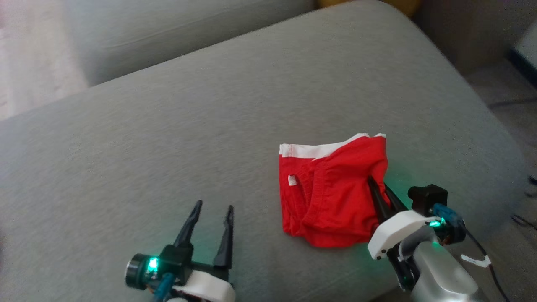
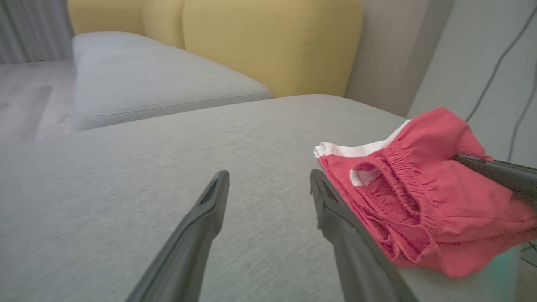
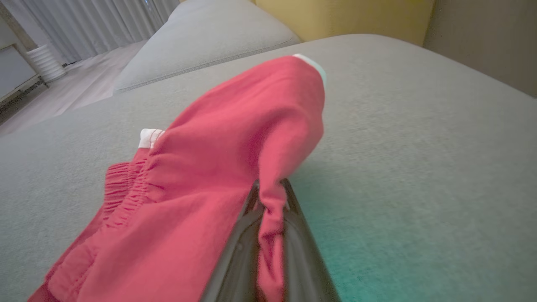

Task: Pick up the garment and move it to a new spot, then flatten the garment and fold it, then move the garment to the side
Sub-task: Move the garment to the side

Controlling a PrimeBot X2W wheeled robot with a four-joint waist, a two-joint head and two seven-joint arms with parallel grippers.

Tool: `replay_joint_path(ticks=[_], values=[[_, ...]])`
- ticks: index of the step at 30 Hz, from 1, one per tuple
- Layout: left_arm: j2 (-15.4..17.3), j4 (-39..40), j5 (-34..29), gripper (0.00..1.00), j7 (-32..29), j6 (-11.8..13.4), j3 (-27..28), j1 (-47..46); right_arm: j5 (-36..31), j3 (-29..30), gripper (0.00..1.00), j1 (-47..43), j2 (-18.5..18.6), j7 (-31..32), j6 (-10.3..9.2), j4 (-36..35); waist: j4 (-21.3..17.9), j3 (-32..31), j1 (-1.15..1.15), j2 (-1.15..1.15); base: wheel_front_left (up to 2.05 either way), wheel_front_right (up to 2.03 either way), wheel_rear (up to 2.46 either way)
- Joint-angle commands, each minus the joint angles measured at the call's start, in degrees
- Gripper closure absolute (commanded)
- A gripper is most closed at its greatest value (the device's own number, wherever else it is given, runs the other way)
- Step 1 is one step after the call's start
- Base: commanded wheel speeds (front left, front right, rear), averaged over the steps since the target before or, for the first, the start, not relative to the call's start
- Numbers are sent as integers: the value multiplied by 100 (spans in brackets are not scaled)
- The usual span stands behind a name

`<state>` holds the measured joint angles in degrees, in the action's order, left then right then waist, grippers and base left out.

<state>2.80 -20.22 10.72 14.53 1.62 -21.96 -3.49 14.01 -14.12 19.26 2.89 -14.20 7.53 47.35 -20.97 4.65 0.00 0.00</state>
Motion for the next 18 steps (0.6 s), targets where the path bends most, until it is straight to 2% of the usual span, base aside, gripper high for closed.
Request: replay_joint_path(ticks=[1, 6, 11, 14, 18], values=[[8, 175, 58, 0, 47, -4, 79, -249, -45, -97, 100, 103, -2, -79, -4, -214, -415, 78, 0, 0, 0, 0, 0], [8, 108, 92, 0, 47, -13, -158, -318, -52, -46, 100, 125, -2, -79, -4, -253, -475, 175, 0, 0, 0, 0, 0], [8, 7, 25, 0, 47, -21, -212, -349, -383, 115, 100, 403, 36, -79, -4, -182, -258, 313, 0, 0, 0, 0, 0], [8, -48, -63, 0, 47, -45, -183, -363, -646, 216, 100, 764, 289, -11, -4, -106, -53, 413, 0, 0, 0, 0, 0], [8, -88, -178, 0, 47, -88, -104, -413, -975, 391, 100, 1344, 856, 243, -4, 55, 273, 594, 0, 0, 0, 0, 0]])
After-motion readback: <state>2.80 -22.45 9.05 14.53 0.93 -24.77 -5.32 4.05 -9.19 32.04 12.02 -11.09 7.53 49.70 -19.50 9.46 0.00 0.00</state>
